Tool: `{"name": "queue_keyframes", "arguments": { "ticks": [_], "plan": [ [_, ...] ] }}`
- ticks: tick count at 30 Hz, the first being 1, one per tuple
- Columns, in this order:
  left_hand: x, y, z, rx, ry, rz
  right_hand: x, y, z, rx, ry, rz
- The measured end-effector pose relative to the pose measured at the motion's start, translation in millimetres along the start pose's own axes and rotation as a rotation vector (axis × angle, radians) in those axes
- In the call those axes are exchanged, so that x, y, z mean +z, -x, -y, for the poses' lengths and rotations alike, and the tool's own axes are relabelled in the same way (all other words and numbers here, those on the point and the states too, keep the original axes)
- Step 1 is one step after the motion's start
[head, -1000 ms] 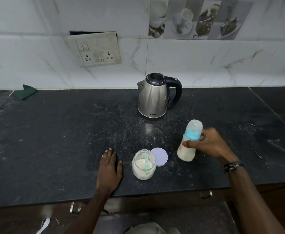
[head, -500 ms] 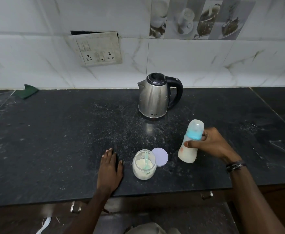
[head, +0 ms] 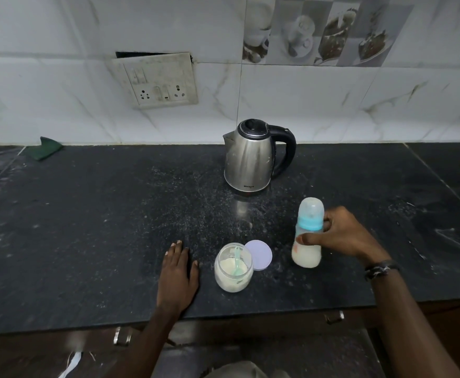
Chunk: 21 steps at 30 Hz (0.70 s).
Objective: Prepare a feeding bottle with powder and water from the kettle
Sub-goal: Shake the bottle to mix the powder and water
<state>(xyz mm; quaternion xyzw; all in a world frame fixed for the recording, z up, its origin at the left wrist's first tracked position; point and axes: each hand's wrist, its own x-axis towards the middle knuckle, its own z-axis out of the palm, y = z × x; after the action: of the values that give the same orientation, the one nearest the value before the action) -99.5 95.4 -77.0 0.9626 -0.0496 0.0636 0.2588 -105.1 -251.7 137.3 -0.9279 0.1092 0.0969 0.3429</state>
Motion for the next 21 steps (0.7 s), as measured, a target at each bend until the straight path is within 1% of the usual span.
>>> {"name": "queue_keyframes", "arguments": {
  "ticks": [2, 3, 4, 5, 6, 7, 8, 10, 12, 14, 15, 17, 18, 19, 21],
  "plan": [
    [0.3, -0.7, -0.6, -0.002, -0.004, 0.006, 1.3, 0.8, 2.9, -0.013, -0.077, -0.049],
    [0.5, -0.9, -0.6, -0.003, -0.007, 0.010, 2.2, -2.8, 1.0, 0.014, -0.045, -0.105],
    [0.5, -0.6, -0.3, -0.004, -0.007, 0.009, 3.1, -3.8, 1.4, 0.043, 0.037, -0.134],
    [0.3, -0.6, -0.2, -0.002, -0.005, 0.005, 3.9, -3.0, 2.8, 0.047, 0.105, -0.128],
    [-0.2, -0.7, -0.3, 0.002, -0.001, 0.000, 5.9, -2.8, 3.1, 0.030, 0.119, -0.106],
    [-0.4, -0.8, -0.2, 0.003, 0.001, -0.002, 7.5, -3.0, 2.8, -0.003, 0.053, -0.076],
    [-0.2, -0.9, -0.3, 0.004, 0.000, 0.000, 7.7, -2.3, 4.2, -0.023, -0.016, -0.083],
    [0.6, -0.7, 0.0, 0.002, -0.005, 0.010, 7.6, -3.5, 5.4, 0.001, -0.050, -0.154],
    [0.7, -0.1, 0.5, 0.001, -0.003, 0.007, 8.4, -3.8, 4.8, 0.068, 0.094, -0.177],
    [-0.1, -0.6, 0.1, 0.007, 0.004, -0.004, 11.4, -1.4, 5.6, 0.046, 0.057, -0.120],
    [-0.2, -0.8, -0.5, 0.009, 0.005, -0.005, 12.7, -1.1, 4.8, 0.018, -0.002, -0.102],
    [0.1, -1.2, -1.0, 0.011, 0.000, 0.001, 12.7, -3.5, 3.2, 0.030, -0.009, -0.192],
    [0.4, -0.6, -0.9, 0.009, -0.002, 0.002, 12.0, -4.6, 2.6, 0.056, 0.050, -0.225],
    [0.4, 0.0, -0.5, 0.008, 0.000, 0.000, 12.0, -4.2, 2.2, 0.075, 0.119, -0.220],
    [-0.3, 0.4, 0.2, 0.010, 0.008, -0.007, 12.8, -2.2, 3.9, 0.058, 0.043, -0.137]
  ]
}}
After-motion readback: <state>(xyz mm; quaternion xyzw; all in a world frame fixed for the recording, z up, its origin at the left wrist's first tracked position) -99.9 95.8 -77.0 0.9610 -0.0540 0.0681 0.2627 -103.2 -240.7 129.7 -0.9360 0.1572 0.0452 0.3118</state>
